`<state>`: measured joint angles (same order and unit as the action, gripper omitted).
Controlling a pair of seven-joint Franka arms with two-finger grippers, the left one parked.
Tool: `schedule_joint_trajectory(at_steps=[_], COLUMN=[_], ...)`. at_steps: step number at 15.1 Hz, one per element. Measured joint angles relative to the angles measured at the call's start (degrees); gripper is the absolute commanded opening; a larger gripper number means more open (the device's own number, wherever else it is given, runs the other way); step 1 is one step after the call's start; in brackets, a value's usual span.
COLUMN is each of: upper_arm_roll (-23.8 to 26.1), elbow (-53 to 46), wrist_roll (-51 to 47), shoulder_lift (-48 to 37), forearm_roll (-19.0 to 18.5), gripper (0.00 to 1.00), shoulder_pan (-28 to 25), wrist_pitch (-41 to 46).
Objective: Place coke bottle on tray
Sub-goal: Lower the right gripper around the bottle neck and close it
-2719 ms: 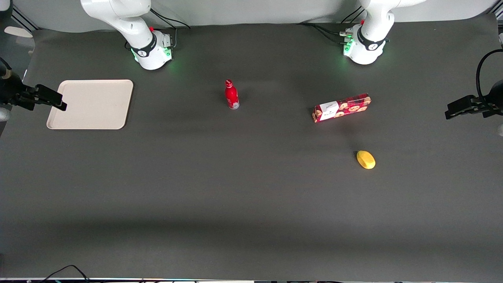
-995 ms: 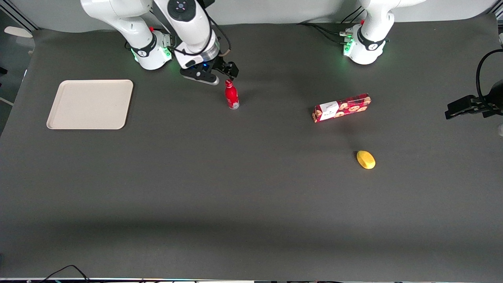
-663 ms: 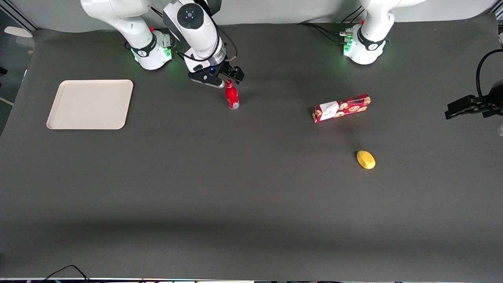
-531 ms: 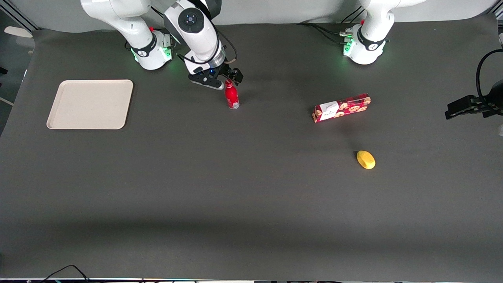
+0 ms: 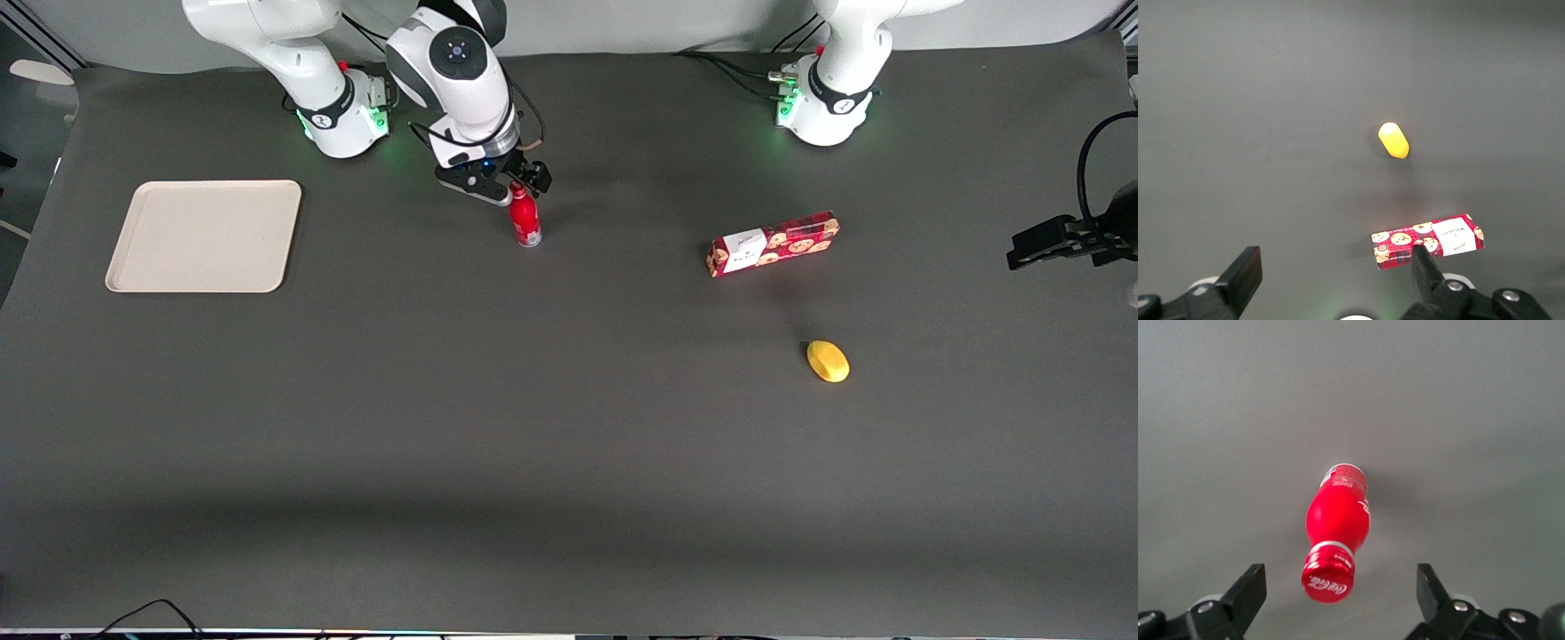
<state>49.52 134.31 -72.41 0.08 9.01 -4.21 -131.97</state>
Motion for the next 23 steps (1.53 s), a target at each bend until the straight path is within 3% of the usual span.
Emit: schedule_joint_trajectory(at_steps=[9,14,20,23], upper_arm_roll=[0.83,0.83,0.84,0.85], elbow=[-0.01,-0.01,-0.01,-0.02], wrist_roll=[-1.13,-2.37,-2.76,-2.83], shoulder_lift=[0.28,0.28,0.3,0.3], forearm_roll=[-2.43,-5.02,-5.14,-5.15], gripper=[0.85,0.55,0.04,0.0], shoulder_pan=[0.0,-0.01,-0.01,-0.01], wrist_pitch=[-0.62,-0.66,-0.78,-0.78])
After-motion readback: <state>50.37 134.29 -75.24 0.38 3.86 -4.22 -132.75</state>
